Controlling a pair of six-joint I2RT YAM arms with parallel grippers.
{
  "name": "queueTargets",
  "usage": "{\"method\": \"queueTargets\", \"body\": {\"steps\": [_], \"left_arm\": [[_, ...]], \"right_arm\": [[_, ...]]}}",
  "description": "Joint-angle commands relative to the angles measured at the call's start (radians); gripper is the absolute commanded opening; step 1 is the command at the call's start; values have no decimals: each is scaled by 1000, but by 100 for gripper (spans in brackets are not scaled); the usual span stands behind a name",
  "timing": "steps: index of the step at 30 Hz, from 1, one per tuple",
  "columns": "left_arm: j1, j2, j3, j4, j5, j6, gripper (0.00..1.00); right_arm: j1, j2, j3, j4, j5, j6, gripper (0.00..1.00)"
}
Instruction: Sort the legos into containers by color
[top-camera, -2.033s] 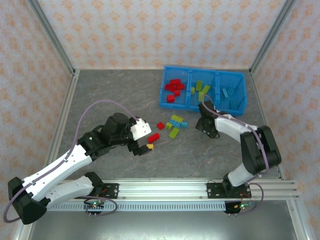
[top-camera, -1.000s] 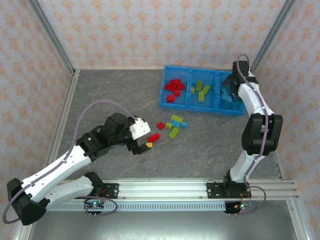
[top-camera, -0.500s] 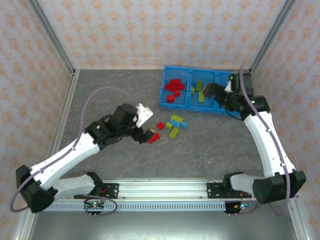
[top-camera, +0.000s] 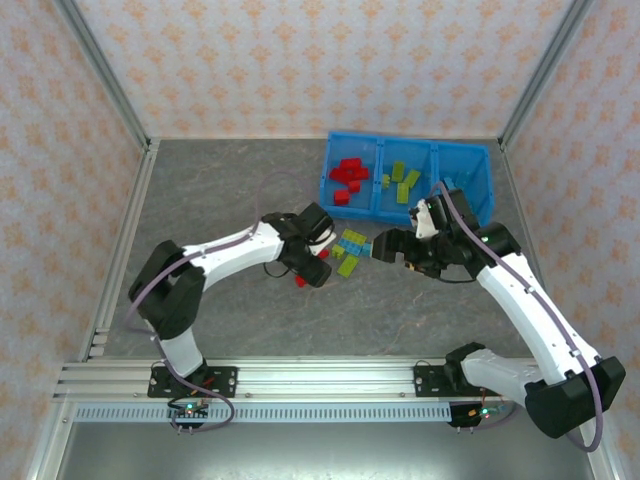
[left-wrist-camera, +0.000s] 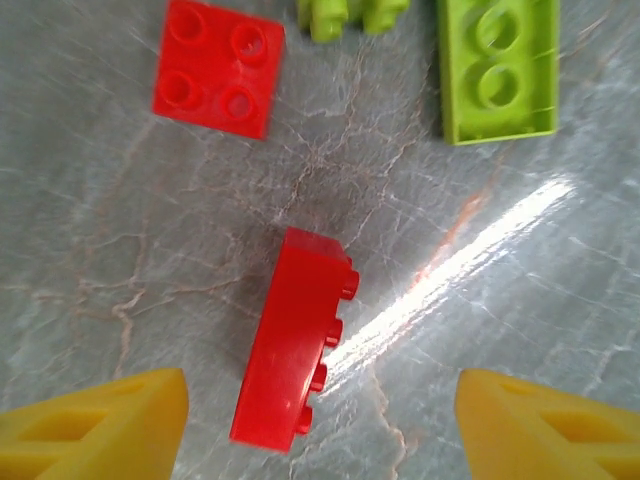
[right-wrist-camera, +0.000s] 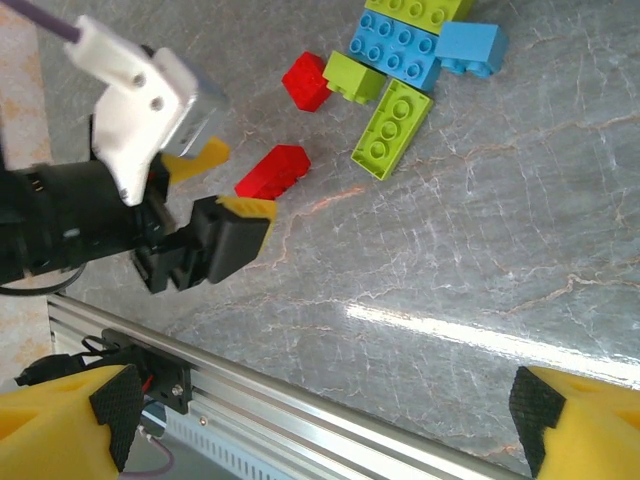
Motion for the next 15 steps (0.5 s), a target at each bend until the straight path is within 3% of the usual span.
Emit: {"method": "queueTargets", "body": {"steps": [1, 7, 11, 15], "left_arm": [[5, 27, 31, -19, -9, -19, 69], [4, 70, 2, 23, -54, -38, 43], [4, 79, -14, 46, -58, -46, 36], [4, 101, -12, 46, -81, -45, 36]], "right_arm": [[5, -16, -16, -11, 0, 21, 96], [4, -19, -6, -16, 1, 22, 96], [5, -21, -3, -12, 0, 29, 96], [4, -29, 0, -11, -3, 36, 95]]}}
